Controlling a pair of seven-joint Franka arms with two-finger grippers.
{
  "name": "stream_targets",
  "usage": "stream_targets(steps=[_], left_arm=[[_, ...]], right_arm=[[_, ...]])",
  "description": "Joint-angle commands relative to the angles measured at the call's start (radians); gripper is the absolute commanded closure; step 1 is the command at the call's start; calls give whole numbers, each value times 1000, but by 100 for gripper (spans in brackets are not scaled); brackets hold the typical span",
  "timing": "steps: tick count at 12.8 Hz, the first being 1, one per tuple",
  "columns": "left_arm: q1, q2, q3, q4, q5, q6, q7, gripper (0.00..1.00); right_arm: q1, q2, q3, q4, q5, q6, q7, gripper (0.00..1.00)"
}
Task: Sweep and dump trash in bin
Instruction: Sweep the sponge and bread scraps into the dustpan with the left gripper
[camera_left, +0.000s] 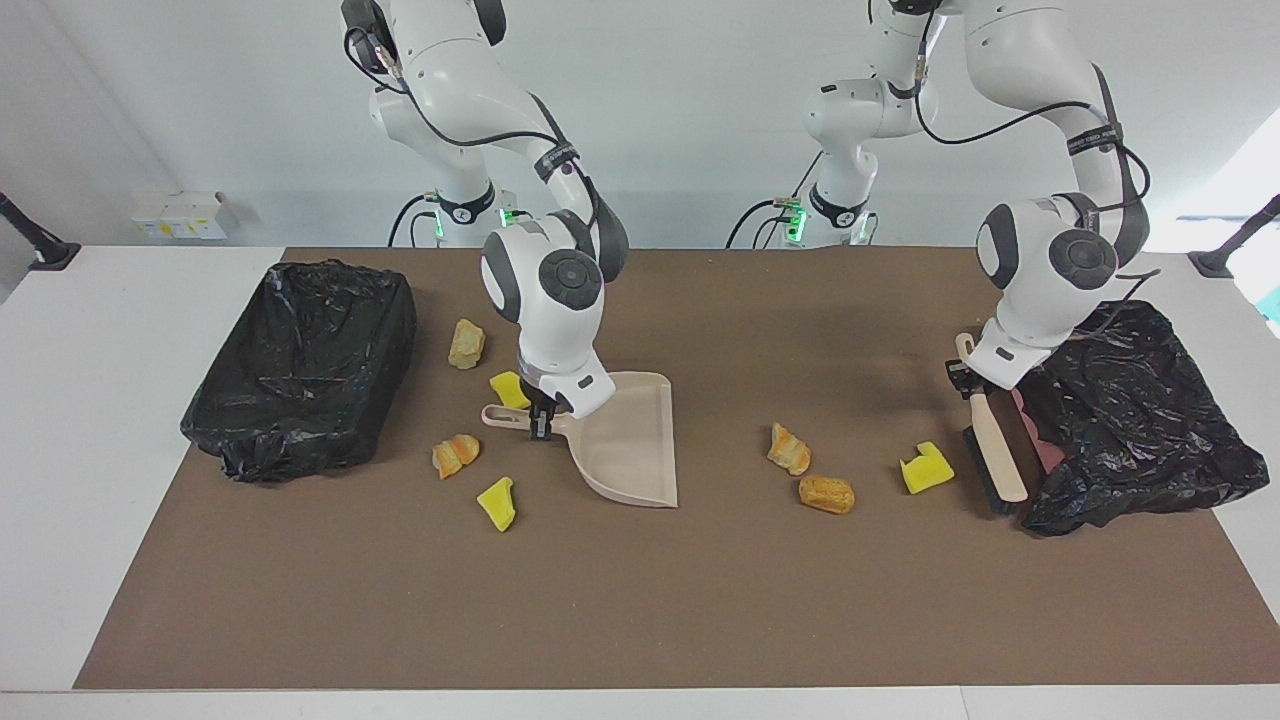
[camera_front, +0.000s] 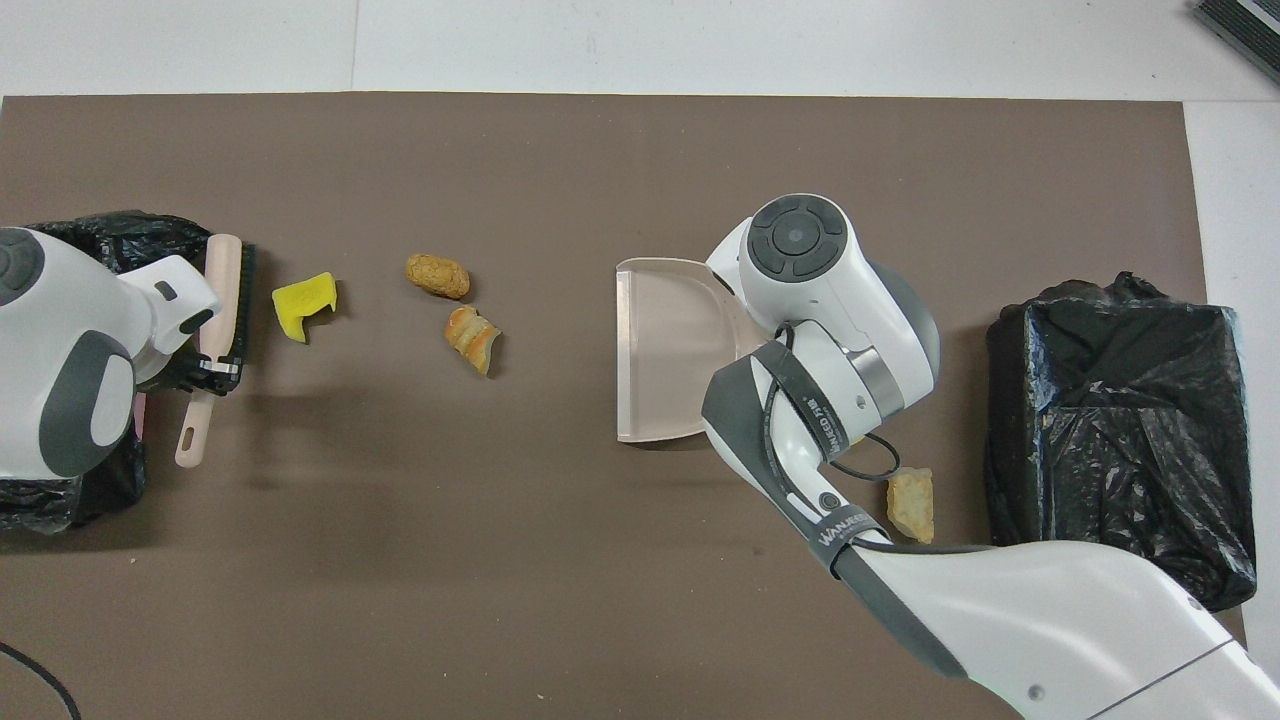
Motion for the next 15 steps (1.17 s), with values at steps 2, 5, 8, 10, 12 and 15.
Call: stream_targets(steps=[2, 5, 8, 10, 12, 15], left_arm=[[-117, 27, -4, 34, -71, -4, 4, 100], [-200, 23, -6, 34, -88, -21, 7, 100], [-273, 18, -7, 33, -90, -21, 10, 100], [-317, 12, -9, 22, -114, -21, 9, 100], [-357, 1, -9, 10, -145, -23, 2, 100], [-426, -28, -7, -36, -220, -1, -109, 100]], right_arm=[[-6, -25, 3, -44, -24, 5, -27, 100], [-6, -27, 3, -47, -25, 3, -27, 100], [-7, -27, 3, -47, -27, 5, -29, 100], [-12, -27, 3, -47, -28, 5, -29, 100], [-13, -27, 3, -52, -28, 5, -29, 100], [-15, -28, 3, -55, -30, 5, -29, 100]])
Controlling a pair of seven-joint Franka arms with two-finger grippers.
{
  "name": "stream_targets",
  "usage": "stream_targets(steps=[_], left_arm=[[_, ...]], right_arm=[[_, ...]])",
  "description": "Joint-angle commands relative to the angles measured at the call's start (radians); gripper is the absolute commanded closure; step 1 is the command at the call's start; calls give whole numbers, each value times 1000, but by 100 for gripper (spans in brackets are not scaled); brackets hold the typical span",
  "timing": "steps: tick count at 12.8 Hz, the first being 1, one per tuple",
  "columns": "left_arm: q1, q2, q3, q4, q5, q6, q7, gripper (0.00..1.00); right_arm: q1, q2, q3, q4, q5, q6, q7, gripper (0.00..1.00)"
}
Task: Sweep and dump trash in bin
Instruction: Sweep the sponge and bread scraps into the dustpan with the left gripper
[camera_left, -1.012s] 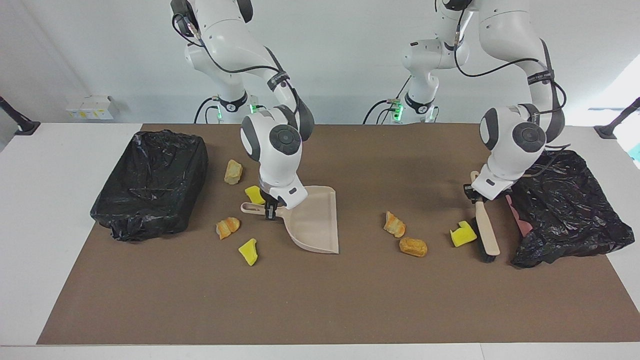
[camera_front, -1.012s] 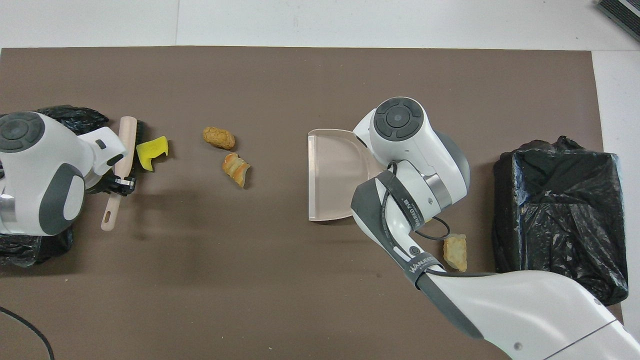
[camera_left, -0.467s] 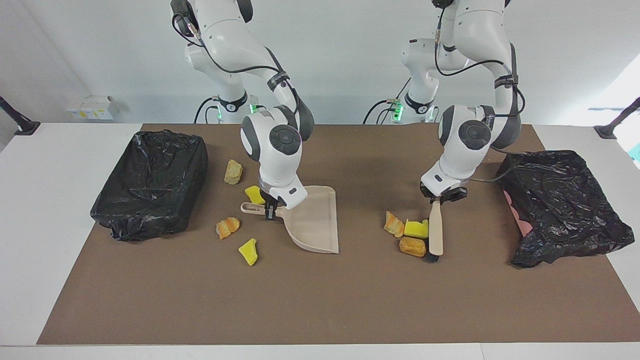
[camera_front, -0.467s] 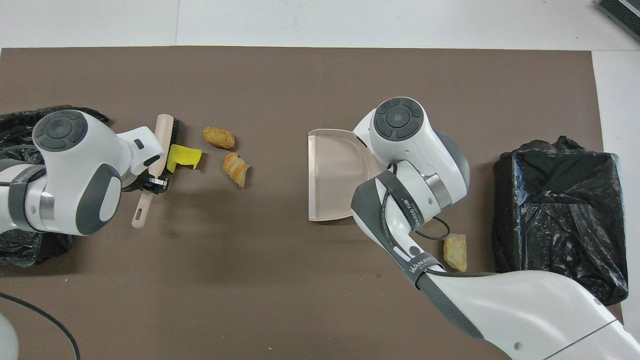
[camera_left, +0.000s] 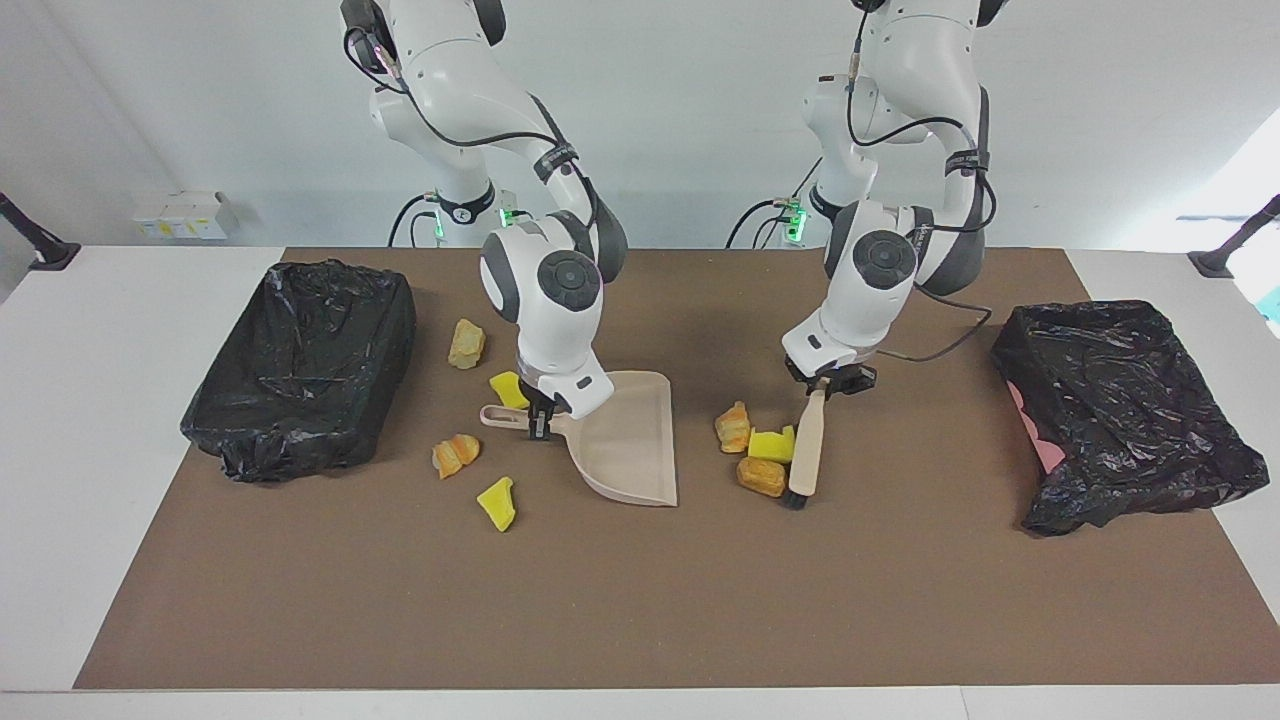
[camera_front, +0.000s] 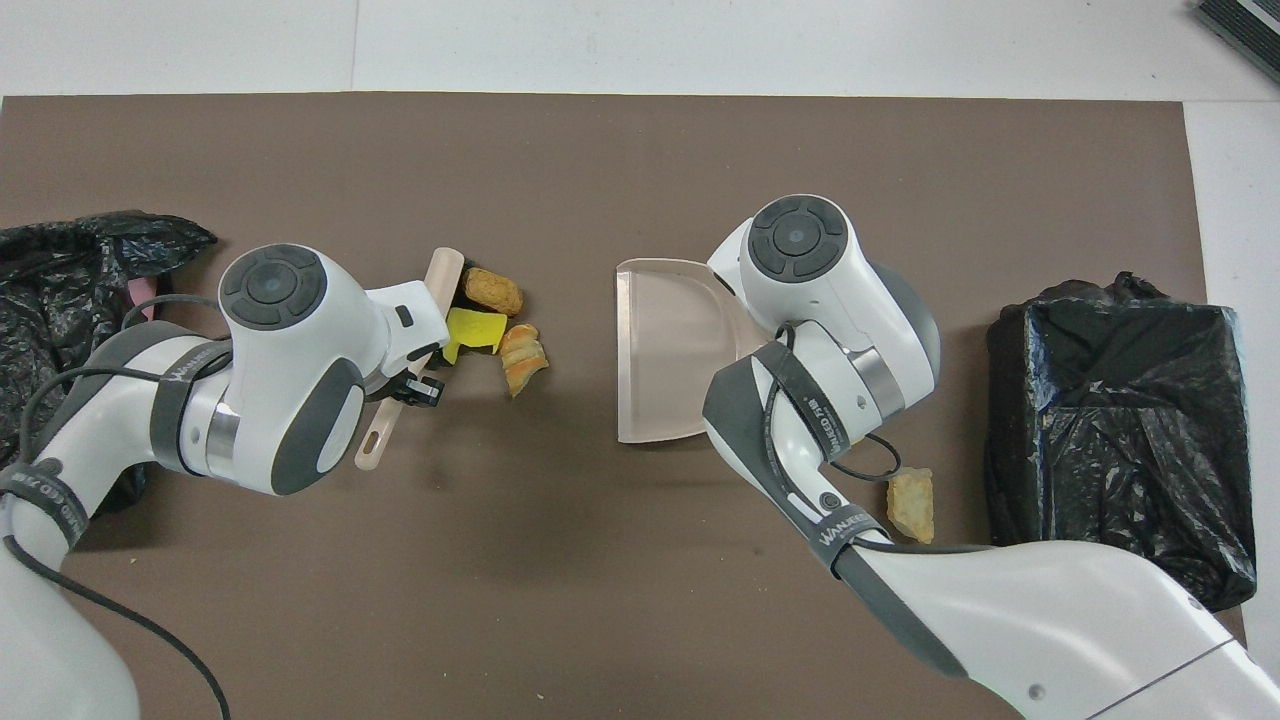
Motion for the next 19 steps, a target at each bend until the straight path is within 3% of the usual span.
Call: stream_targets(steps=[1, 4, 8, 13, 16, 19], left_arm=[[-75, -42, 15, -43, -54, 9, -146, 100], [-189, -45, 15, -45, -137, 52, -384, 100], [-333, 9, 15, -38, -247, 196, -426, 100], [-321, -4, 4, 23, -290, 175, -438, 100], [-284, -4, 14, 109, -358, 115, -468, 100], [-252, -24, 18, 106, -355, 54, -536, 100]], right_arm=[[-13, -29, 4, -53, -31, 4, -29, 100], [-17, -29, 4, -54, -31, 8, -29, 100], [-16, -29, 4, -54, -31, 6, -29, 100], [-17, -29, 4, -54, -31, 8, -29, 100], [-17, -29, 4, -54, -31, 6, -29, 100], [-17, -29, 4, -56, -31, 8, -29, 100]])
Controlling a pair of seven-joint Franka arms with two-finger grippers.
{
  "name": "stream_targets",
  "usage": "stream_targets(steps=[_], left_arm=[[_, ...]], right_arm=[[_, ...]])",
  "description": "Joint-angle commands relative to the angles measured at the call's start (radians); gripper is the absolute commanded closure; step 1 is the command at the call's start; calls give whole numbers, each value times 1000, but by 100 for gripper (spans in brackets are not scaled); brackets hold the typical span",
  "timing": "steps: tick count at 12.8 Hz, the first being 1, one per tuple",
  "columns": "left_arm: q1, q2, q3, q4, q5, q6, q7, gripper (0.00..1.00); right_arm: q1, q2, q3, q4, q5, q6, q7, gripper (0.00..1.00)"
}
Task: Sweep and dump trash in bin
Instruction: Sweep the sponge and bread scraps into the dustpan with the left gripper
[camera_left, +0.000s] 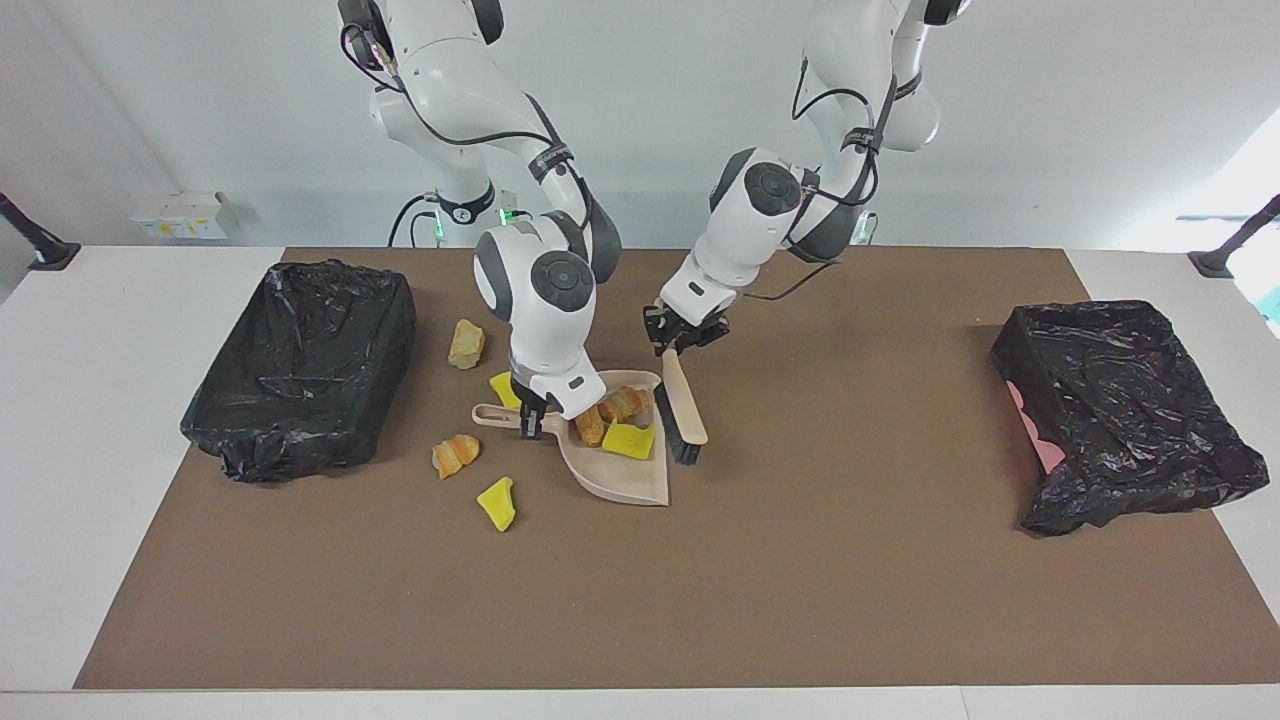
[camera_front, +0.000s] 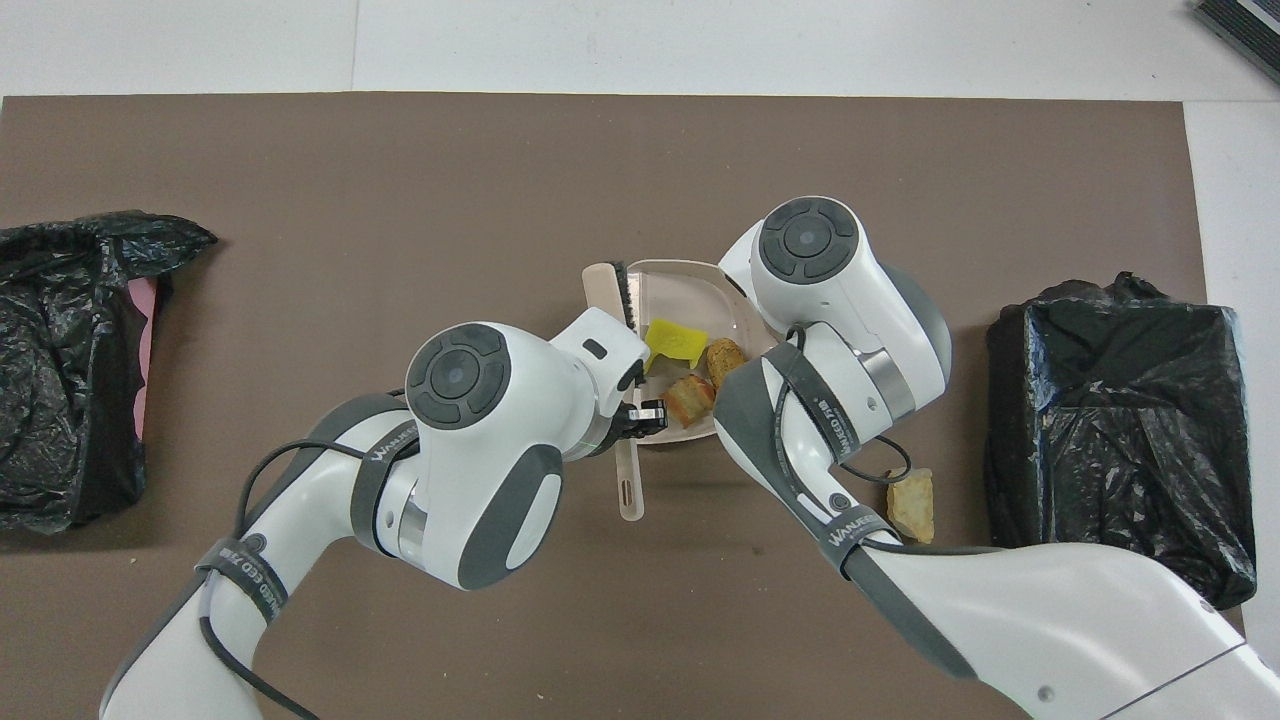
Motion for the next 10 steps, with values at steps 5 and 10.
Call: stream_targets(steps=[5, 10], left_arm=[[5, -114, 3, -114, 11, -235, -168, 100], [-102, -295, 1, -393, 20, -204, -171, 100]], right_arm=[[-12, -18, 8, -47, -20, 24, -29, 100], [-61, -42, 6, -24, 2, 41, -29, 100]])
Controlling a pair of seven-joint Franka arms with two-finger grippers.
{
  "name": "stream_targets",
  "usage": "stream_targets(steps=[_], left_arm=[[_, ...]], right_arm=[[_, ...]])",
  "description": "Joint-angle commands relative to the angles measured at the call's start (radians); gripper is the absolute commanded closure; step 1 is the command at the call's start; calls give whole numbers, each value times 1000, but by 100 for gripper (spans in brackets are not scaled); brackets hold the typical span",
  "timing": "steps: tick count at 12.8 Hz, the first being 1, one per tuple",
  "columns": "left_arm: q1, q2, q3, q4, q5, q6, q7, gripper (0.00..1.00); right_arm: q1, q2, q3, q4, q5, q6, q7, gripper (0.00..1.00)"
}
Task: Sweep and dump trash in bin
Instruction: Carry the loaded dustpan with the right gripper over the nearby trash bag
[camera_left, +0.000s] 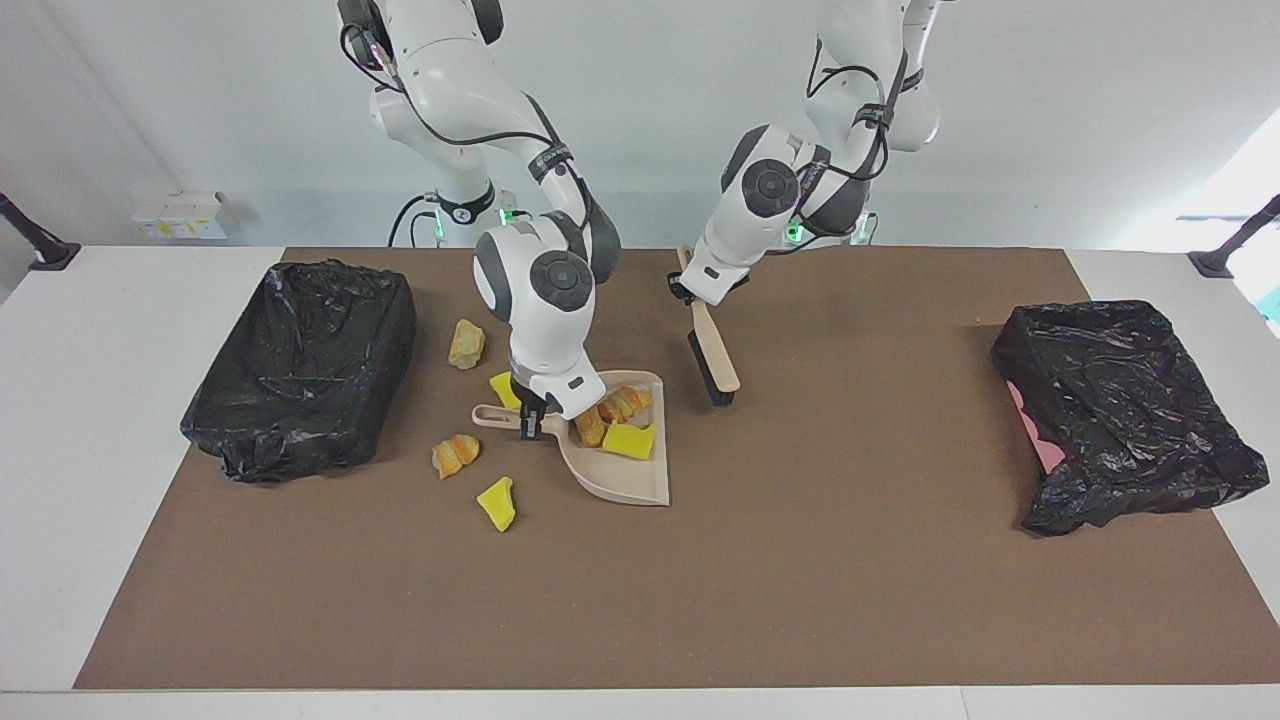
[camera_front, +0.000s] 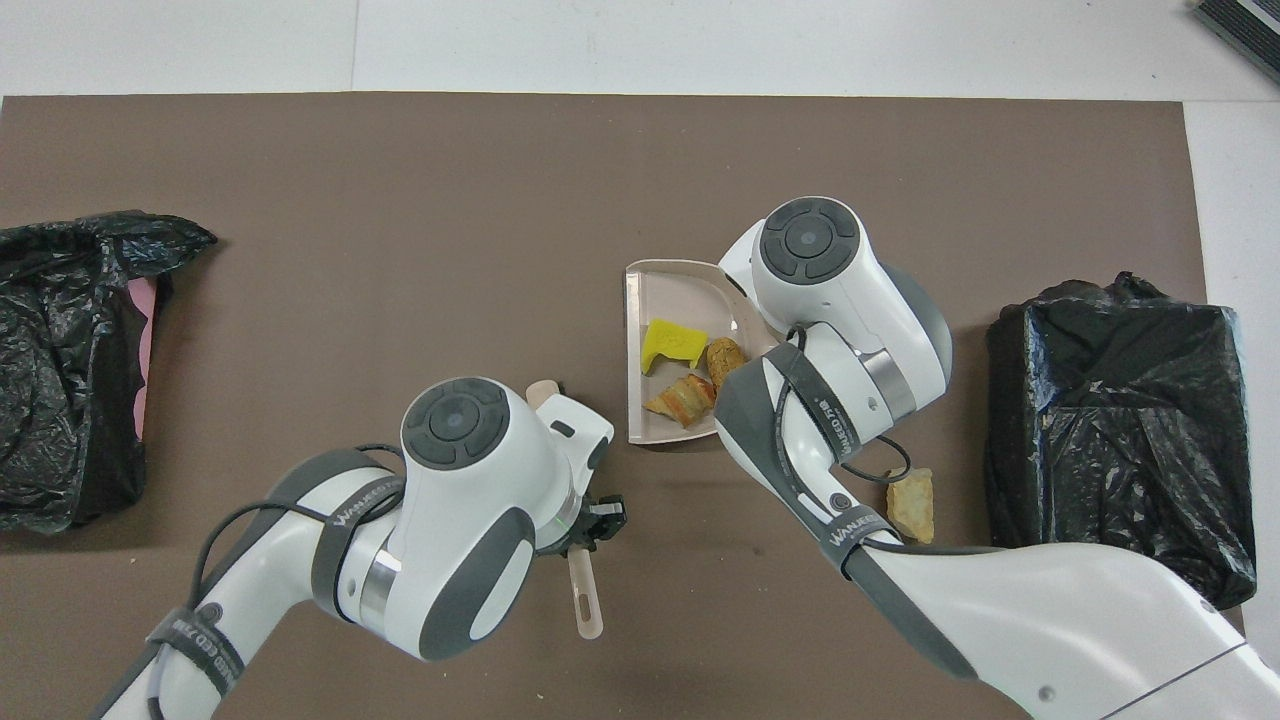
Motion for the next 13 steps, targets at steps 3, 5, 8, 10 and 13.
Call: stream_targets(steps=[3, 5, 8, 10, 13], left_arm=[[-110, -210, 4, -286, 21, 139, -34, 100], [-126, -258, -8, -363, 21, 201, -49, 100], [-127, -235, -21, -377, 85, 238, -91, 100], [-124, -227, -21, -368, 125, 238, -91, 83], [-96, -181, -19, -312, 137, 223, -83, 0]], right_arm=[[-154, -128, 7, -27, 66, 9, -166, 100], [-243, -198, 8, -32, 130, -57, -273, 100], [-339, -302, 7, -45, 138, -132, -363, 100], [-405, -379, 7, -61, 138, -184, -451, 100], [-549, -511, 1, -213, 137, -183, -591, 100]])
